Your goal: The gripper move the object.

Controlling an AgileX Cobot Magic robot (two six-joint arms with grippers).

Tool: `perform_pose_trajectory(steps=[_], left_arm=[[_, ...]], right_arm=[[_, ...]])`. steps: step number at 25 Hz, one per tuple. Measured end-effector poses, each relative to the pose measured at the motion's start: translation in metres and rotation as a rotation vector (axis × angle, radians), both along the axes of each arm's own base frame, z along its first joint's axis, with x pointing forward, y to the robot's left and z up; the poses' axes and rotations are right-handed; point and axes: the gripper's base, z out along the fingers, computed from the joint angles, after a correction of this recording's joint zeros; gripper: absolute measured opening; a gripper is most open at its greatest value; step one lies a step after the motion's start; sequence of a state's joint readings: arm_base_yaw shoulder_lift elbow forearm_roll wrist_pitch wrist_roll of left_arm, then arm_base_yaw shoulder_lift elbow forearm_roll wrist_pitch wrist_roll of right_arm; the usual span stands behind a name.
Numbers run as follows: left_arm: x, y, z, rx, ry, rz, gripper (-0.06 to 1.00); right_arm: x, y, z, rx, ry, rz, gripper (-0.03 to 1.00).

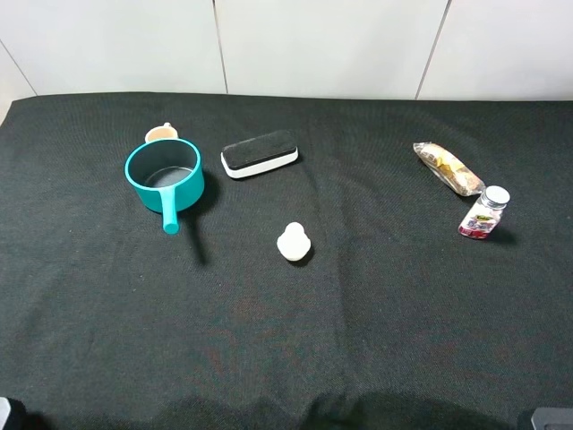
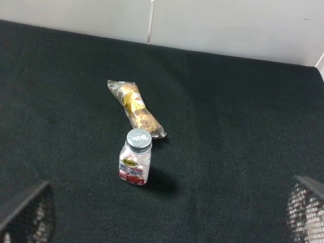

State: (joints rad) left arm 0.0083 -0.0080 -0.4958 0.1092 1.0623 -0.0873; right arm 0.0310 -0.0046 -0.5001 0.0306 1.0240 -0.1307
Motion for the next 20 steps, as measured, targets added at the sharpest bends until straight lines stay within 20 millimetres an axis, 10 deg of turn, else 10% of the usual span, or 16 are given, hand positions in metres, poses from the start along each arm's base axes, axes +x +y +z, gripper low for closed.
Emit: perform_pose_trajectory(steps=[20], left_arm=[[0.0000,0.0000,0.0000,0.000,0.000,0.000,0.99]], right_arm=[[0.0000,0.0000,0.0000,0.000,0.000,0.000,0.69]])
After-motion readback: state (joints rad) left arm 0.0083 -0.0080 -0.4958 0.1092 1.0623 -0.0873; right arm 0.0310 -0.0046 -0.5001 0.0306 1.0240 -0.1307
